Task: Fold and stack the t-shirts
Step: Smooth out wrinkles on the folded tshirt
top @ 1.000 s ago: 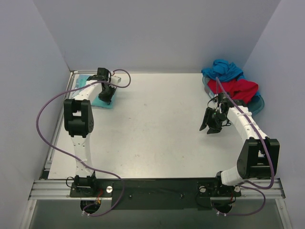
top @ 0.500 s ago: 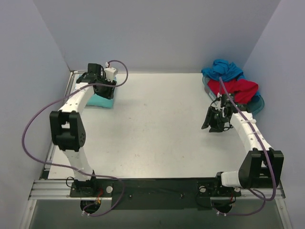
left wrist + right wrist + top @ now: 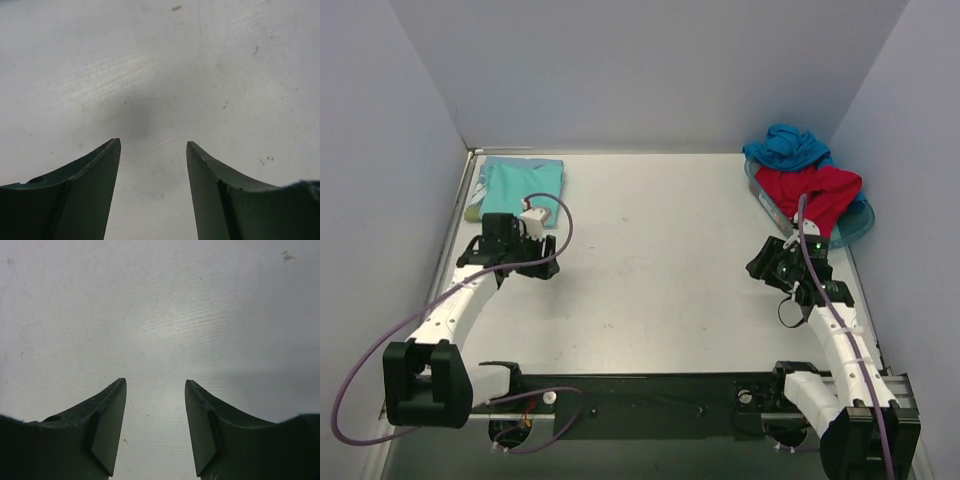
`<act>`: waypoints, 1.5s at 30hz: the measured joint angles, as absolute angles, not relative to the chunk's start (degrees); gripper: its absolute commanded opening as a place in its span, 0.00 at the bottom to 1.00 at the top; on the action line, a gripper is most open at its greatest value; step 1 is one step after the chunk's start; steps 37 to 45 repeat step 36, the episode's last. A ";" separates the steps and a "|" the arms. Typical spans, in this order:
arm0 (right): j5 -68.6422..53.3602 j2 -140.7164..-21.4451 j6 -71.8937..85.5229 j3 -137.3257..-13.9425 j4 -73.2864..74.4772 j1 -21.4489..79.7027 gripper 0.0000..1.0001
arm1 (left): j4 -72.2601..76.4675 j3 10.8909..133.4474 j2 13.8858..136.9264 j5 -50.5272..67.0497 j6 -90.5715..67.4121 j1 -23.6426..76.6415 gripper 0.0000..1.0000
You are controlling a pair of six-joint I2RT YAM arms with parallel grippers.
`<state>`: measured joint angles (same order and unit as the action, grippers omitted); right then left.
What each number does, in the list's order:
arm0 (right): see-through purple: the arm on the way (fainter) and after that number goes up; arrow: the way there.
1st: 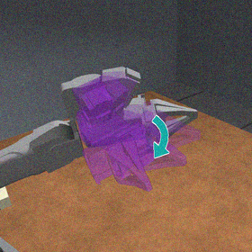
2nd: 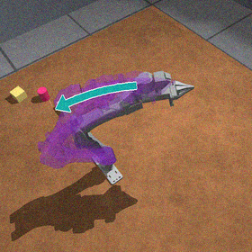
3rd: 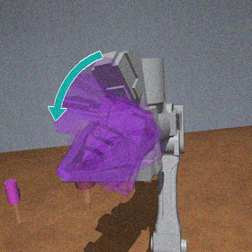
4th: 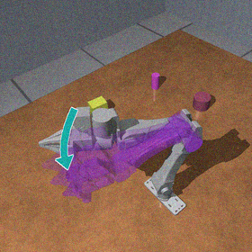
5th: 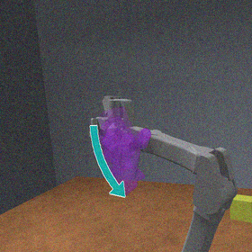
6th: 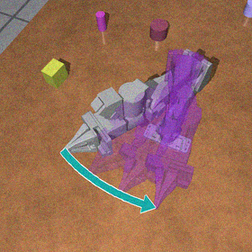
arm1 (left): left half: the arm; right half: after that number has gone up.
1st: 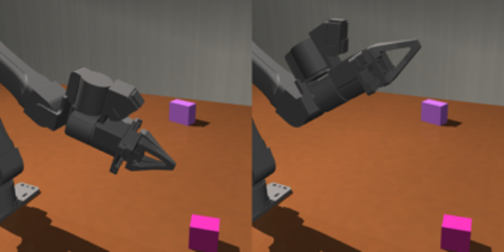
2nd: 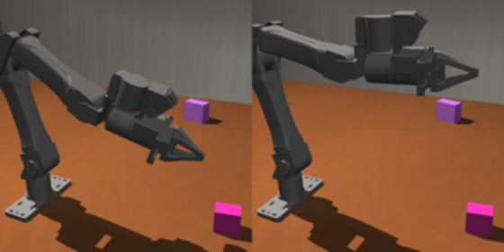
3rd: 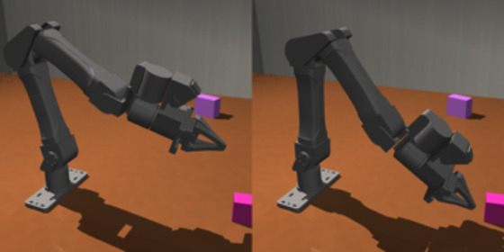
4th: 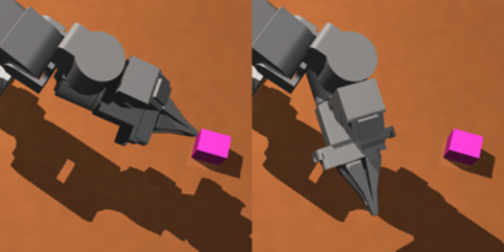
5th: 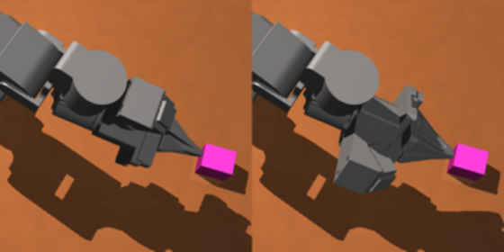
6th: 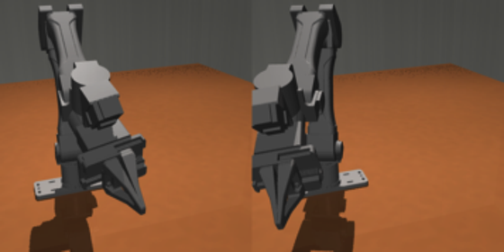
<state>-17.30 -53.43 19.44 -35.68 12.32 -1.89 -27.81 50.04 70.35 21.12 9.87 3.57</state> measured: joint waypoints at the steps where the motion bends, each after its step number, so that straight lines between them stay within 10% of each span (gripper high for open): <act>1: -17.32 -52.16 19.42 -34.15 10.98 -1.91 0.47 | -26.94 46.83 69.54 19.88 7.68 3.49 0.65; 12: -15.05 -41.25 18.52 -18.57 -2.61 -1.91 0.48 | -15.00 31.75 58.89 8.51 -6.79 -4.40 0.84; 45: -13.76 -39.31 18.31 -16.03 -5.02 -1.91 0.48 | -5.82 27.59 57.76 3.95 -9.87 -5.04 0.85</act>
